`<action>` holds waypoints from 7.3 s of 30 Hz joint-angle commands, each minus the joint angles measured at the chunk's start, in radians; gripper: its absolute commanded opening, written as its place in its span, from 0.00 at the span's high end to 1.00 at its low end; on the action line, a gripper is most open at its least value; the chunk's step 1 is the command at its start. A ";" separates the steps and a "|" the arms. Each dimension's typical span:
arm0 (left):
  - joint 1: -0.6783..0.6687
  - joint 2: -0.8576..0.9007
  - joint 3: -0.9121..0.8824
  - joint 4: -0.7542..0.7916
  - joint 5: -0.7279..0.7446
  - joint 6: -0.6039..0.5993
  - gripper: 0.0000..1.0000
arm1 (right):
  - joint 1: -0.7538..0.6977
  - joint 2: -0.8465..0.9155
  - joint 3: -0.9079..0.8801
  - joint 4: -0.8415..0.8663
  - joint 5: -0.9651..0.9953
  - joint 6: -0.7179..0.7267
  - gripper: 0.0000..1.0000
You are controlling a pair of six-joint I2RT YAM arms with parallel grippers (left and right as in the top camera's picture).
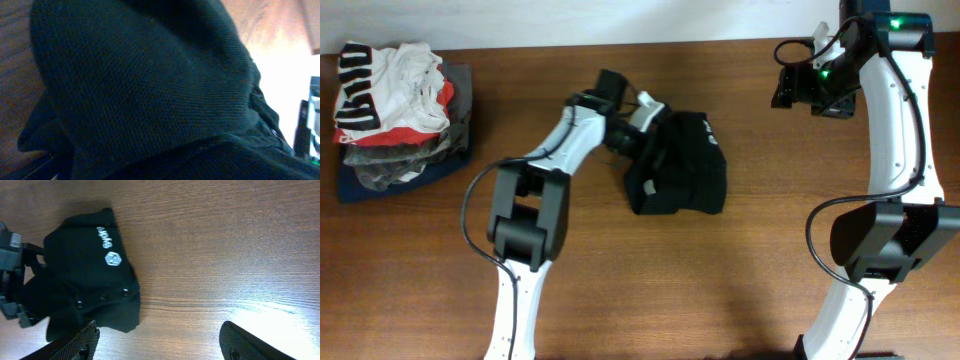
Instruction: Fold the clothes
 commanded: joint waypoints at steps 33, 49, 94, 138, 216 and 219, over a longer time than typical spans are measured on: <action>0.243 -0.160 0.272 -0.175 0.051 -0.216 0.99 | 0.000 -0.015 0.004 -0.003 0.005 -0.072 0.17; 0.626 -0.282 0.356 -0.086 -0.002 -0.385 0.99 | 0.000 -0.015 0.002 0.000 0.004 -0.072 0.17; 0.991 0.008 0.349 0.203 -0.063 -0.857 0.99 | 0.001 0.019 -0.003 -0.070 -0.026 -0.071 0.17; 1.109 -0.169 0.646 -0.462 -0.151 0.223 0.04 | 0.001 0.019 -0.003 -0.023 -0.061 -0.051 0.16; 0.827 0.362 1.231 -0.467 -0.621 -0.235 0.01 | -0.003 0.015 0.206 -0.016 0.061 -0.110 0.01; 0.820 0.283 1.231 -0.500 -0.621 -0.229 0.01 | -0.003 0.012 0.337 -0.026 0.061 -0.114 0.01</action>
